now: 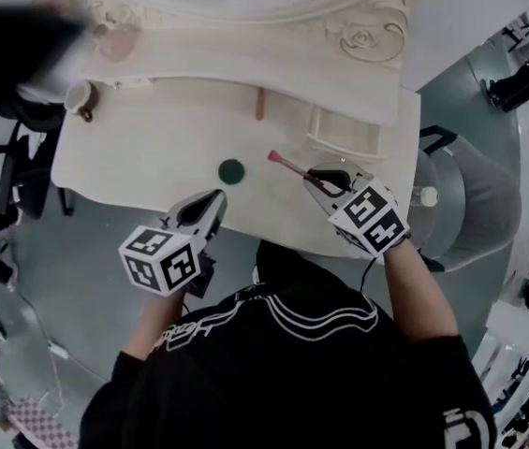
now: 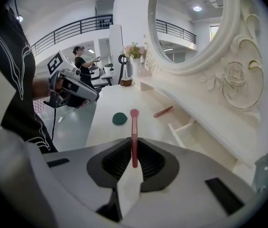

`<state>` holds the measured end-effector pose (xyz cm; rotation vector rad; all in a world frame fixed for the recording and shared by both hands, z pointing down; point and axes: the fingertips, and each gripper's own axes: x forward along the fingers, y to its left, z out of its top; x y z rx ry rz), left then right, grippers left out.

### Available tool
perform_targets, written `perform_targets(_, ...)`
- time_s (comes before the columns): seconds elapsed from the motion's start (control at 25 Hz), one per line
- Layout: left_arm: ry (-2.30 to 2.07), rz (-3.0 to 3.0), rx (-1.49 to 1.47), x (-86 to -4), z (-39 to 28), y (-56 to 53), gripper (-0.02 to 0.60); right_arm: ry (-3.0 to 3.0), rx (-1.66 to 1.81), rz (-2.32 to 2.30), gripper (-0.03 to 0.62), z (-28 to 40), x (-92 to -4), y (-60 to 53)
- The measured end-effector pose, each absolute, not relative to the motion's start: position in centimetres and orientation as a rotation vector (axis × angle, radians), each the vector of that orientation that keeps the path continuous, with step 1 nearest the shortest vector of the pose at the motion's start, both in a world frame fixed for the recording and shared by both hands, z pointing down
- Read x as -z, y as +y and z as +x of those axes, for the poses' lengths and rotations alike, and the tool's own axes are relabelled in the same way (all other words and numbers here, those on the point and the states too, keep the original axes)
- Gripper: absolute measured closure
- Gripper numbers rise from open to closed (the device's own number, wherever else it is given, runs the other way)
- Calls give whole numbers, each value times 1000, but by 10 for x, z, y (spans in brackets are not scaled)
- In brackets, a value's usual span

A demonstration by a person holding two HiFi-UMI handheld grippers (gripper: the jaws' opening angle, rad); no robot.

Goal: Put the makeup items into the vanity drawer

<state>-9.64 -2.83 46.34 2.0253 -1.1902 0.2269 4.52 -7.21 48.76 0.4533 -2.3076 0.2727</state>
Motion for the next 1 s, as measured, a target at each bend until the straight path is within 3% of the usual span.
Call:
perform_targets(0.44, -1174, 2047, -242, -454, -87, -60, 555, -2295, -216, 615, 533, 94, -449, -129)
perform_targets(1.0, -1146, 2056, -264, -459, -72, -102, 556, -2182, -236, 601, 533, 136, -477, -153)
